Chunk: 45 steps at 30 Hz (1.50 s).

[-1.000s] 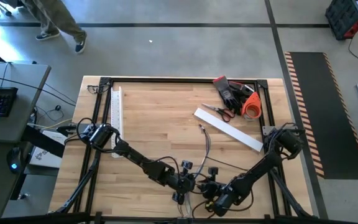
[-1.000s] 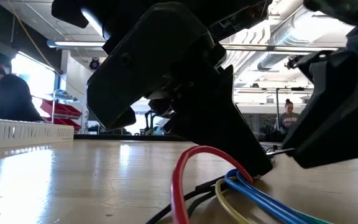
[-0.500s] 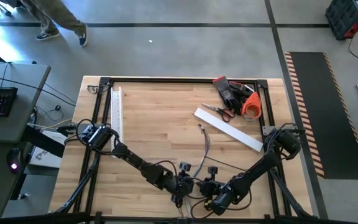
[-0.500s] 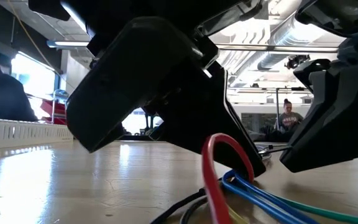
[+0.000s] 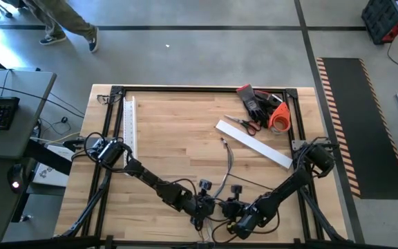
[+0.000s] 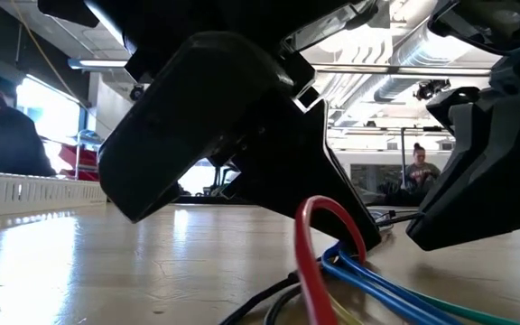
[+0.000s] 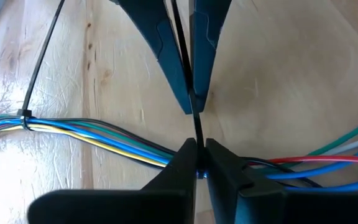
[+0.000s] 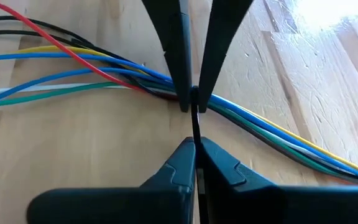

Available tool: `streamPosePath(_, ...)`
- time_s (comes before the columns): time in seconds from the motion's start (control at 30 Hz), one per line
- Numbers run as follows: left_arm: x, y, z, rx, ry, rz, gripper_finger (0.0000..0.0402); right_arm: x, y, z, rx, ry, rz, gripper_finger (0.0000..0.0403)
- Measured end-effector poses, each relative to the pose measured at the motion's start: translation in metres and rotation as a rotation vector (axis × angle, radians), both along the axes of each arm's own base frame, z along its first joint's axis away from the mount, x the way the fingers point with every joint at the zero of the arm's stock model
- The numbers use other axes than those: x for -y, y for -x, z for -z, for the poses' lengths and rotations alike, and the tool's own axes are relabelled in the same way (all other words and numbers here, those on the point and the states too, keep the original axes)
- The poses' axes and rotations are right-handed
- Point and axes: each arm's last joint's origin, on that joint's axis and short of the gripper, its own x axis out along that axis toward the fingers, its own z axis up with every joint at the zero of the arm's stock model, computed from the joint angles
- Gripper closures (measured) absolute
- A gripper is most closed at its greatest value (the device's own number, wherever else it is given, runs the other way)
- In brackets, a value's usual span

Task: Ziptie cables
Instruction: Wrap the zip tie on the cable

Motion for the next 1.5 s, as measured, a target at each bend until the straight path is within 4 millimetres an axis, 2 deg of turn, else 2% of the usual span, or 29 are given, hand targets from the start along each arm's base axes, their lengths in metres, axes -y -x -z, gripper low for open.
streamPosePath(0.13, 0.001, 0.002, 0.001, -0.015, 0.0, -0.005, 0.0399, -0.005, 0.008, 0.001, -0.012, -0.004, 0.007, 0.0403)
streamPosePath(0.33, 0.001, 0.004, 0.001, -0.034, -0.001, -0.012, 0.04, -0.014, 0.033, 0.005, -0.035, 0.009, 0.069, 0.0403)
streamPosePath(0.43, 0.001, 0.004, 0.001, -0.032, -0.001, -0.012, 0.0401, -0.015, 0.036, 0.005, -0.014, 0.016, 0.094, 0.0403)
streamPosePath(0.57, 0.002, 0.004, 0.0, -0.026, 0.003, -0.012, 0.0401, -0.015, 0.028, 0.003, 0.005, 0.03, 0.041, 0.0396)
streamPosePath(0.83, 0.002, 0.004, 0.0, -0.028, 0.01, -0.007, 0.0401, -0.01, -0.002, -0.006, 0.082, 0.057, -0.083, 0.0307)
streamPosePath(1.0, 0.002, 0.003, 0.0, -0.027, 0.014, -0.004, 0.0401, -0.002, -0.009, -0.001, 0.047, 0.091, -0.11, 0.0291)
streamPosePath(1.23, 0.002, 0.004, 0.0, -0.027, 0.019, -0.009, 0.0401, -0.001, -0.014, 0.011, 0.056, 0.094, -0.1, 0.0302)
streamPosePath(1.5, 0.002, 0.003, 0.0, -0.027, 0.021, -0.01, 0.0401, -0.001, -0.014, 0.012, 0.061, 0.116, -0.097, 0.0394)
